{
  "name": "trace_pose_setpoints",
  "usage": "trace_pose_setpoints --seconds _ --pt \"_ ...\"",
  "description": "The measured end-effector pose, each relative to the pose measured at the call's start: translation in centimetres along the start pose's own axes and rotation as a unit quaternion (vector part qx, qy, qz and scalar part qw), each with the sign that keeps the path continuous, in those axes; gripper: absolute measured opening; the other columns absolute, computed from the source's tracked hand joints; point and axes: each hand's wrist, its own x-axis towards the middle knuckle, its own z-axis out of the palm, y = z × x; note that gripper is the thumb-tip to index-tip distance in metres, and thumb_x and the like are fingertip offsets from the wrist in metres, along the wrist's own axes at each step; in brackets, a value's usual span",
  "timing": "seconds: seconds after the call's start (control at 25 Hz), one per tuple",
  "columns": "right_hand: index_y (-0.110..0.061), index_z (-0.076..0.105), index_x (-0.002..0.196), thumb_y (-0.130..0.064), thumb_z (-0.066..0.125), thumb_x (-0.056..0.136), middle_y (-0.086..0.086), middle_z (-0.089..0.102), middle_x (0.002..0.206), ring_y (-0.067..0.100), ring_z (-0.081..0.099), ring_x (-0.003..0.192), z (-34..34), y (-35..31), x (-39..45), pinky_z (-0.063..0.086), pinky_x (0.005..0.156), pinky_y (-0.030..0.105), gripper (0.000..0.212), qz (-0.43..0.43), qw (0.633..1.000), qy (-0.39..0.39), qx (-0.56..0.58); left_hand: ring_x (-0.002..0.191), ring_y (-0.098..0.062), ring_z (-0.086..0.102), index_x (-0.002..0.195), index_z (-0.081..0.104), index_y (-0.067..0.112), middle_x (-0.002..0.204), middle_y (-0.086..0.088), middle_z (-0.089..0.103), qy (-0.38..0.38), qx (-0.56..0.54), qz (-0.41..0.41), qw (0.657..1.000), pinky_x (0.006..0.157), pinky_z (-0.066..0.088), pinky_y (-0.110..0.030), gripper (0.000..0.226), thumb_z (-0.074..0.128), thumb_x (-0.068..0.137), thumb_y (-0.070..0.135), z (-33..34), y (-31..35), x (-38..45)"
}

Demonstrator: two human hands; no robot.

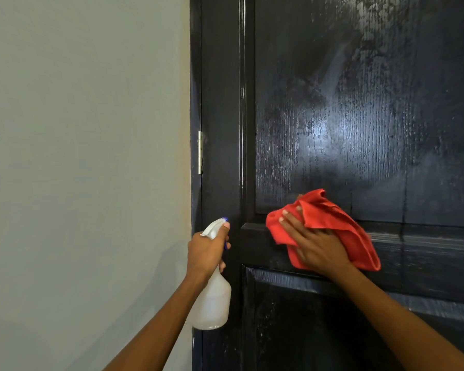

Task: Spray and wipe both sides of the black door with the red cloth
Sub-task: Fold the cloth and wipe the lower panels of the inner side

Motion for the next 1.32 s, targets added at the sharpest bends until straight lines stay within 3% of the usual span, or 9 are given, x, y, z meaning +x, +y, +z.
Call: trace_pose_setpoints --seconds 0.24,0.56,0.68,0.76,0.84,0.92,1.0,1.16,1.32 --pt "-0.02 0.025 0.163 -0.039 0.038 0.102 0.002 0.017 0.171 0.035 0.007 0.158 -1.5 -1.4 8.0 0.026 0.119 0.052 0.065 0.151 0.988 0.02 0.02 0.054 -0.019 0.063 0.1 0.07 0.012 0.086 -0.009 0.073 0.001 0.013 0.012 1.0 0.045 0.051 -0.022 0.04 0.063 0.094 0.05 -0.3 0.2 1.3" --pt "-0.021 0.017 0.164 -0.041 0.042 0.104 0.001 0.006 0.173 0.034 0.004 0.158 0.0 -1.7 8.6 0.032 0.116 0.053 0.068 0.098 0.995 0.013 0.005 0.048 -0.023 0.061 0.09 0.071 0.008 0.077 -0.014 0.073 -0.046 0.072 -0.009 0.996 0.047 0.053 -0.029 0.045 0.065 0.092 0.053 1.8 -1.2 2.0" --pt "-0.02 0.018 0.164 -0.04 0.041 0.103 0.003 0.007 0.173 0.035 0.005 0.158 0.4 -2.4 8.0 0.026 0.118 0.051 0.068 0.081 0.997 0.009 -0.001 0.047 -0.022 0.061 0.092 0.071 0.007 0.076 -0.012 0.073 -0.03 0.075 -0.012 0.997 0.047 0.054 -0.028 0.048 0.065 0.092 0.054 1.9 -1.1 2.4" --pt "-0.019 0.021 0.163 -0.038 0.04 0.1 0.003 0.01 0.172 0.037 0.009 0.157 1.4 -3.2 7.5 0.025 0.118 0.052 0.068 0.041 0.999 0.003 -0.005 0.05 -0.022 0.064 0.094 0.071 0.01 0.078 -0.008 0.073 0.007 0.074 -0.017 0.997 0.048 0.055 -0.028 0.046 0.065 0.091 0.055 1.3 -1.3 2.5" --pt "-0.018 0.033 0.16 -0.035 0.045 0.097 0.003 0.019 0.17 0.039 0.028 0.152 2.4 -4.6 7.4 0.033 0.114 0.053 0.066 -0.003 1.0 -0.02 0.008 0.055 -0.023 0.067 0.098 0.069 0.011 0.08 -0.006 0.072 0.031 0.07 -0.016 0.997 0.05 0.056 -0.029 0.045 0.064 0.092 0.055 0.4 -1.8 2.4" --pt "-0.017 0.046 0.153 -0.034 0.049 0.093 0.002 0.034 0.165 0.034 0.052 0.134 3.3 -6.3 7.3 0.042 0.103 0.049 0.062 -0.006 0.998 -0.059 0.028 0.057 -0.023 0.068 0.104 0.068 0.011 0.082 -0.006 0.072 0.039 0.074 -0.015 0.996 0.047 0.054 -0.026 0.047 0.063 0.092 0.056 -0.5 -2.3 2.2" --pt "-0.017 0.056 0.146 -0.035 0.043 0.09 0.003 0.046 0.158 0.03 0.061 0.123 3.6 -7.7 6.9 0.045 0.098 0.047 0.06 0.0 0.994 -0.1 0.053 0.057 -0.023 0.068 0.108 0.067 0.01 0.084 -0.006 0.073 0.039 0.081 -0.018 0.996 0.045 0.051 -0.023 0.049 0.063 0.092 0.056 -1.3 -2.7 1.9" --pt "-0.02 0.063 0.139 -0.035 0.039 0.087 0.002 0.059 0.147 0.029 0.067 0.118 3.5 -7.8 5.5 0.053 0.09 0.045 0.059 -0.087 0.988 -0.107 0.072 0.057 -0.021 0.066 0.11 0.067 0.008 0.085 -0.008 0.073 0.032 0.075 -0.02 0.996 0.043 0.049 -0.021 0.049 0.062 0.093 0.054 -1.7 -2.9 1.2" --pt "-0.021 0.049 0.152 -0.032 0.04 0.09 0.002 0.045 0.159 0.028 0.052 0.139 2.6 -5.5 4.3 0.051 0.101 0.047 0.064 -0.087 0.988 -0.113 0.063 0.052 -0.019 0.063 0.104 0.07 0.009 0.083 -0.009 0.073 0.013 0.062 -0.01 0.998 0.043 0.05 -0.022 0.044 0.062 0.094 0.051 -0.9 -1.9 0.7"
